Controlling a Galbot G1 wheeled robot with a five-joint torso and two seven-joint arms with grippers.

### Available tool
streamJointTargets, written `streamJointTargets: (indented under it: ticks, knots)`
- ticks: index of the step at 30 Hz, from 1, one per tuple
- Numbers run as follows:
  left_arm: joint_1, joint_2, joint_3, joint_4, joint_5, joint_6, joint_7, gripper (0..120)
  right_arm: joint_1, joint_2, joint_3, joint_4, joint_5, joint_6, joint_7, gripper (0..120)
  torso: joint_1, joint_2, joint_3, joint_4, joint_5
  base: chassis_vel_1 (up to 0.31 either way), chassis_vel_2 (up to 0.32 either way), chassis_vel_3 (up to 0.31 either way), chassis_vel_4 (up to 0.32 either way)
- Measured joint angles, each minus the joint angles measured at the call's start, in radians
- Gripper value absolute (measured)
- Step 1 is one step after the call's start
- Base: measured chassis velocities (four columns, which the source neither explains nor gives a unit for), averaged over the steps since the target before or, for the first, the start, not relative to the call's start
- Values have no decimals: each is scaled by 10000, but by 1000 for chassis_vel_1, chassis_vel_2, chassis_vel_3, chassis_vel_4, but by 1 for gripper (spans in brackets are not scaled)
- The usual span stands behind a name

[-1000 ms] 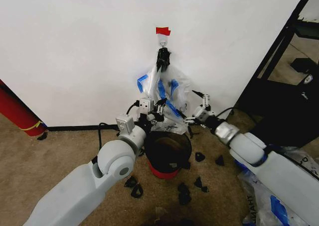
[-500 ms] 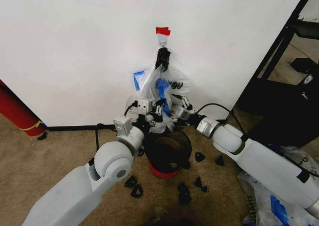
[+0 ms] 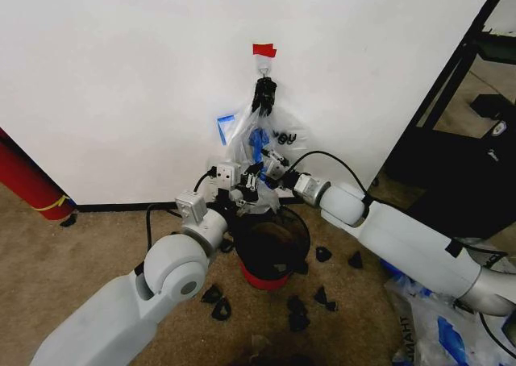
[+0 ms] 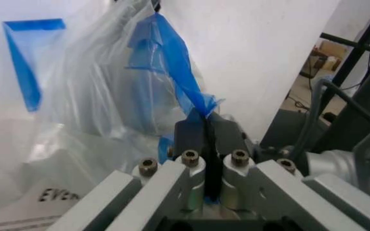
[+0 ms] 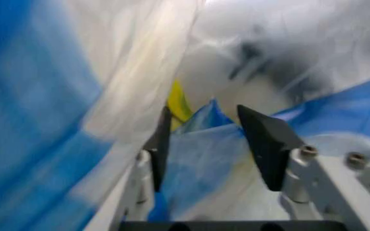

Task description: Pick up the garbage bag from the wall and place it over the trash bin.

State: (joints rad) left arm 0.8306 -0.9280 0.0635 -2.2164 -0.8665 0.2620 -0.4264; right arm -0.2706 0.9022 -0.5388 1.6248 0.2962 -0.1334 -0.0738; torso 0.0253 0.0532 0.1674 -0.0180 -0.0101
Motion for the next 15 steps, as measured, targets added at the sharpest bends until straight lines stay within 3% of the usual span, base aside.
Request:
streamJointTargets:
  ticks: [10,15]
  knots:
    - [150,84,-147,-154,11,-14,22,0,-261,-620,254,454,27,-852,345,0,0,0,-1,-1,0,0,0,0,0]
    - [192,107,-188,-221,4,-15,22,0,-384,-632,401,626,208,-1472,759,0,0,0,-1,-1,0,0,0,0,0]
